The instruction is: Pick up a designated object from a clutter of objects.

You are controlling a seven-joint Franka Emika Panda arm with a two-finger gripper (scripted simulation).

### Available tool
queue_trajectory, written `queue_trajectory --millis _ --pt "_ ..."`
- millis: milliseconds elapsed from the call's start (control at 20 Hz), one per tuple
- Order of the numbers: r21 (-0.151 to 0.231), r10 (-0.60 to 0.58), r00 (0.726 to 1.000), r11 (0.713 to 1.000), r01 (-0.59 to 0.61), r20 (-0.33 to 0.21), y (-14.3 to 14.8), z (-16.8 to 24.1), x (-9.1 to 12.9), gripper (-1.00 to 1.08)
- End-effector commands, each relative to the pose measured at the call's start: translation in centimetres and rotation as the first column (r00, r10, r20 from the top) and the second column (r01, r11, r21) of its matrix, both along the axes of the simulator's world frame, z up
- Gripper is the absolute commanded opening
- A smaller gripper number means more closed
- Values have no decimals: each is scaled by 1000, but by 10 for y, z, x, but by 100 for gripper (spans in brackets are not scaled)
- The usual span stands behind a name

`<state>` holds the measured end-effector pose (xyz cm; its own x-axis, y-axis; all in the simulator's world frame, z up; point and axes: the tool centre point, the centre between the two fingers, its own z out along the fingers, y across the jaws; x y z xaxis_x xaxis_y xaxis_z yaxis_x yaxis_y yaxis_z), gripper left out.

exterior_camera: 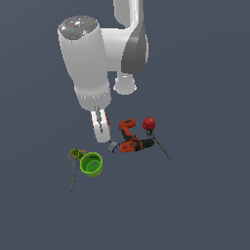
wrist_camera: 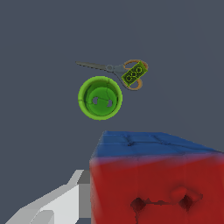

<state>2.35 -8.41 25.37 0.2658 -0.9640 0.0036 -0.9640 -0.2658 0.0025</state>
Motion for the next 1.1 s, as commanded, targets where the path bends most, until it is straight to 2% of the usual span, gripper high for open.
queue_trajectory --millis 0,550,1050 --pt "0 0 1000 1000 0 1 11 25 11 -100" --pt "3 1 1000 1000 -1 1 47 106 52 -100" --pt "4 2 1000 1000 -2 1 63 141 71 -100"
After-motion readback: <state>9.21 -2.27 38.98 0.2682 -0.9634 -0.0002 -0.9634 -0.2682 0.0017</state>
